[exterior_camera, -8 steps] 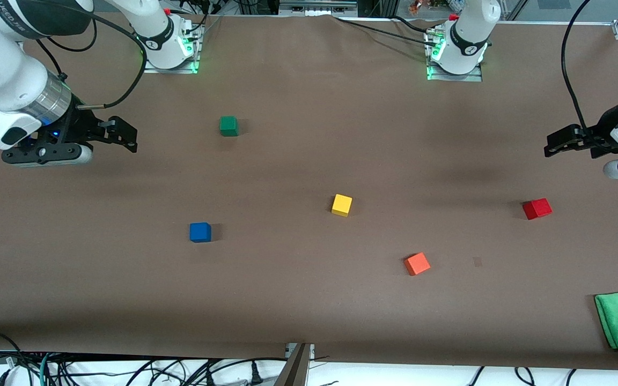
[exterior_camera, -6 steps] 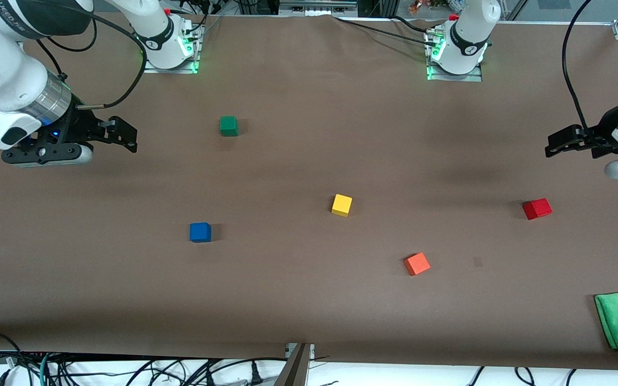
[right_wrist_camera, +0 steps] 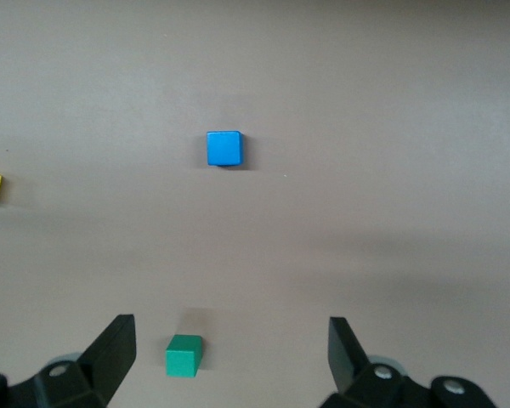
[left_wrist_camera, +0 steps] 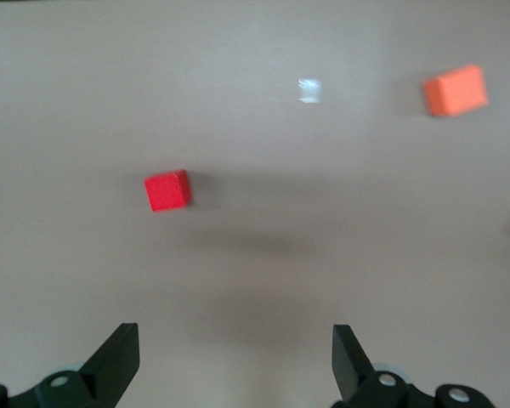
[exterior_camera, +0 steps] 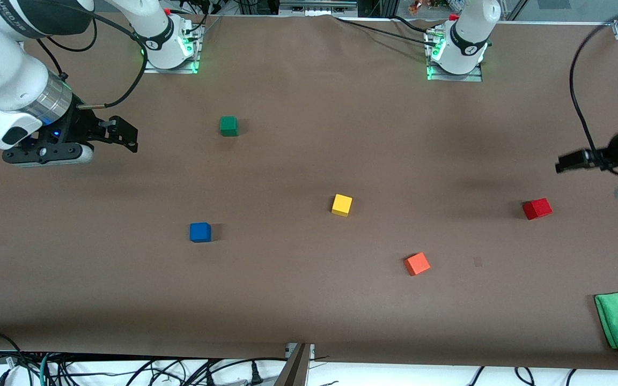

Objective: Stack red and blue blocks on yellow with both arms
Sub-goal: 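Reach the right gripper to the blue cube while the left gripper reaches the red cube, then grasp the blue cube with the right gripper while the left gripper grasps the red cube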

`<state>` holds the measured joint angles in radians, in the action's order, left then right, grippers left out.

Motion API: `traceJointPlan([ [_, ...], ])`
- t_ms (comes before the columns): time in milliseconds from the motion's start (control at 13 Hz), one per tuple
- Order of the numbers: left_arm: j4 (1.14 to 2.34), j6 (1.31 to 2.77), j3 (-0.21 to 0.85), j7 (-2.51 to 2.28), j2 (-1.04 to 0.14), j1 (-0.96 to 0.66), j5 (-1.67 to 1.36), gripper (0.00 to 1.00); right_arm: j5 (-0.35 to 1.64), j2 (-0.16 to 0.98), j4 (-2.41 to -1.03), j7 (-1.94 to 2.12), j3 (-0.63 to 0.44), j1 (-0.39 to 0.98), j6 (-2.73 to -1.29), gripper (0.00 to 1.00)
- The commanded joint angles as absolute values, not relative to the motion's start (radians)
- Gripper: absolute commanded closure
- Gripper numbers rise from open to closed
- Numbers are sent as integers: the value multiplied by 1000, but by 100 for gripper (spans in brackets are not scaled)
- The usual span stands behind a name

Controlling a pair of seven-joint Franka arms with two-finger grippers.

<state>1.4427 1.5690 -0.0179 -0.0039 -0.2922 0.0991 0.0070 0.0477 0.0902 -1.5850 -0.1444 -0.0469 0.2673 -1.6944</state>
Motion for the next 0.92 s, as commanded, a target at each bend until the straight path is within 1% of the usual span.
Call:
traceJointPlan([
  [0, 1427, 1638, -15, -3, -406, 124, 25, 0, 25, 113, -1540, -129, -45, 307, -1683, 0],
  [154, 1448, 1747, -14, 1, -494, 172, 21, 0, 21, 171, -1540, -129, -46, 314, -1674, 1],
  [308, 1498, 1878, -15, -8, -543, 178, 25, 0, 23, 236, -1546, -129, -48, 314, -1674, 0],
  [462, 1554, 1986, -15, -8, -571, 199, 25, 0, 29, 363, -1534, -130, -48, 313, -1701, 0],
  [692, 1673, 2138, -15, -2, -591, 248, 26, 0, 46, 568, -1520, -132, -48, 305, -1979, 1],
  [846, 1741, 2204, -15, -2, -584, 262, 25, 0, 75, 652, -1500, -130, -48, 307, -2093, 1],
])
